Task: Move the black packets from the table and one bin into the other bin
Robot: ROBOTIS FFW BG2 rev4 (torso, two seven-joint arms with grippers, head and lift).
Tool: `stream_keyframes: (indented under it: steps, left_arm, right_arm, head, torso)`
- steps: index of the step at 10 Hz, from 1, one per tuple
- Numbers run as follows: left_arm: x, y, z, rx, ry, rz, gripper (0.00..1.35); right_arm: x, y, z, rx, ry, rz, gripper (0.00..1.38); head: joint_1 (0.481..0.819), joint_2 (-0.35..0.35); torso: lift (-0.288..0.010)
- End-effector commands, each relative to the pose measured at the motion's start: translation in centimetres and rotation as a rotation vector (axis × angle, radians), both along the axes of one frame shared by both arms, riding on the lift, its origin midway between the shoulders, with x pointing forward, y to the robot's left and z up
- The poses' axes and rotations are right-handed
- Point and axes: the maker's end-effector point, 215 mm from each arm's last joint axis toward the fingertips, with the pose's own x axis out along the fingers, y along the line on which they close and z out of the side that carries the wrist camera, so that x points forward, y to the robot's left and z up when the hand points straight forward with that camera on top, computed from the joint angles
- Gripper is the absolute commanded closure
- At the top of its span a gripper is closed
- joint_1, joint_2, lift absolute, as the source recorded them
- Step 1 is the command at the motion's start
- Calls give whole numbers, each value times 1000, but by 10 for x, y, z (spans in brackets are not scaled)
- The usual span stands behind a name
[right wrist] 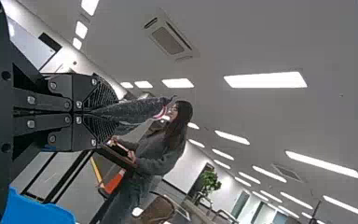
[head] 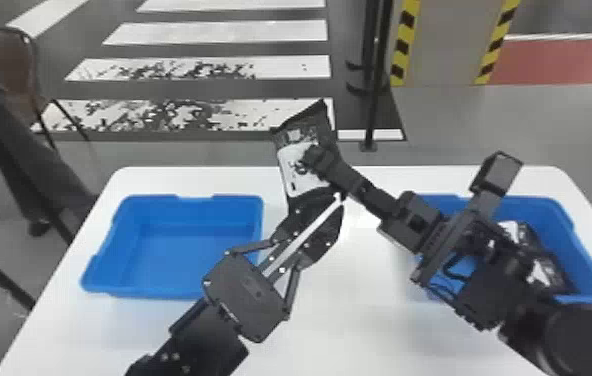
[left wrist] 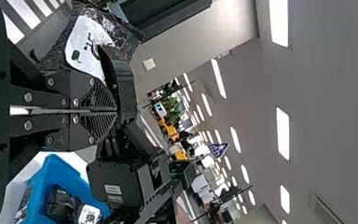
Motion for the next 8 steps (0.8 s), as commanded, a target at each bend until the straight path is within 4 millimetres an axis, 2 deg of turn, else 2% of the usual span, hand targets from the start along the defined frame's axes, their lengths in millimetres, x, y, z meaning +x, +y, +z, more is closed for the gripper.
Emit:
stream_keyframes:
  steps: [1,2,3,4,6,7,8]
  left_arm:
    - [1,5,-3,-3,-6,6,542]
    - [3,17,-5,-21,0,26,206]
    - [4,33,-7,-58,21,56,81]
    - [7,53,-8,-97,41,99,114]
    - [13,99,-8,-175,67,195,116]
    - [14,117,-10,-205,79,236,116]
    - [14,127,-10,-221,82,256,116]
  right_arm:
    - [12,-17,5,13,-13,-55,1273]
    - [27,-43,-2,-15,-23,-124,1273]
    - [44,-85,-18,-108,-44,-232,1273]
    - [54,-132,-47,-212,-35,-335,1273]
    - [55,-228,-115,-400,48,-514,1273]
    - [52,-266,-146,-523,84,-571,1273]
    - [52,-291,-167,-617,109,-601,1273]
  head:
    - [695,52]
    - [695,43]
    - [695,26]
    - [695,14]
    - [695,-57]
    - [695,-90]
    - [695,-117]
  torso:
    - [-110]
    - [-110]
    - [-110]
    - [-110]
    - [-110]
    - [-110]
    - [-110]
